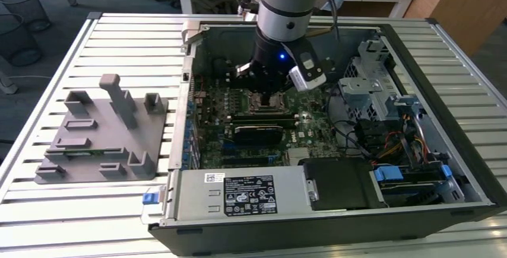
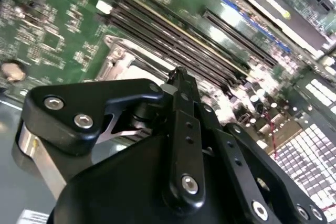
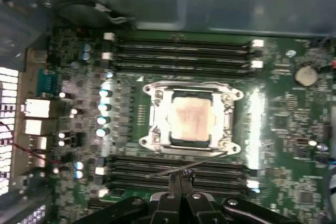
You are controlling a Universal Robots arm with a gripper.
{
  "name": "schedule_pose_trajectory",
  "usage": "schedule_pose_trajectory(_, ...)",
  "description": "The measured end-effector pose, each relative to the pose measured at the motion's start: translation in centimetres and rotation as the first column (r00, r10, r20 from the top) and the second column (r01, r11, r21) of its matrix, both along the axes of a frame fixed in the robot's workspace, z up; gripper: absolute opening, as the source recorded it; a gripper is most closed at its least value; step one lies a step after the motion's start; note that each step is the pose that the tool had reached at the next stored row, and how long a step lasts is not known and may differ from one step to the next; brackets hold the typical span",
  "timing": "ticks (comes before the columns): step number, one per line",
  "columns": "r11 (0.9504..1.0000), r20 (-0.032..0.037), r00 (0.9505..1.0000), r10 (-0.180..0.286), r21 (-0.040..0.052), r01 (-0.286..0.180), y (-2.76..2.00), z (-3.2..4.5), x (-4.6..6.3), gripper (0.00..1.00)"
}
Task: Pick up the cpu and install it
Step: 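Install the second cpu locking lever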
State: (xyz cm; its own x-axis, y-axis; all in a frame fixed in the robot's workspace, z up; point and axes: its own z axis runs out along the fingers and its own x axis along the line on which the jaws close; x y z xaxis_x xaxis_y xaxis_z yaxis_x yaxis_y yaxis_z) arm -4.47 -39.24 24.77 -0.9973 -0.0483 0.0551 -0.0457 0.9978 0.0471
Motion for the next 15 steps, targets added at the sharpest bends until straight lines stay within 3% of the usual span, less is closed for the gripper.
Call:
schedule_pose_trajectory(10,1.0000,0.0000,1.0000,0.000,0.0009,0.000,0.02,-1.62,-0.9,0.11)
schedule_pose_trajectory(15,1.0000,0.0001,1.0000,0.000,0.0072,0.000,0.01,-2.28,-1.4,0.11)
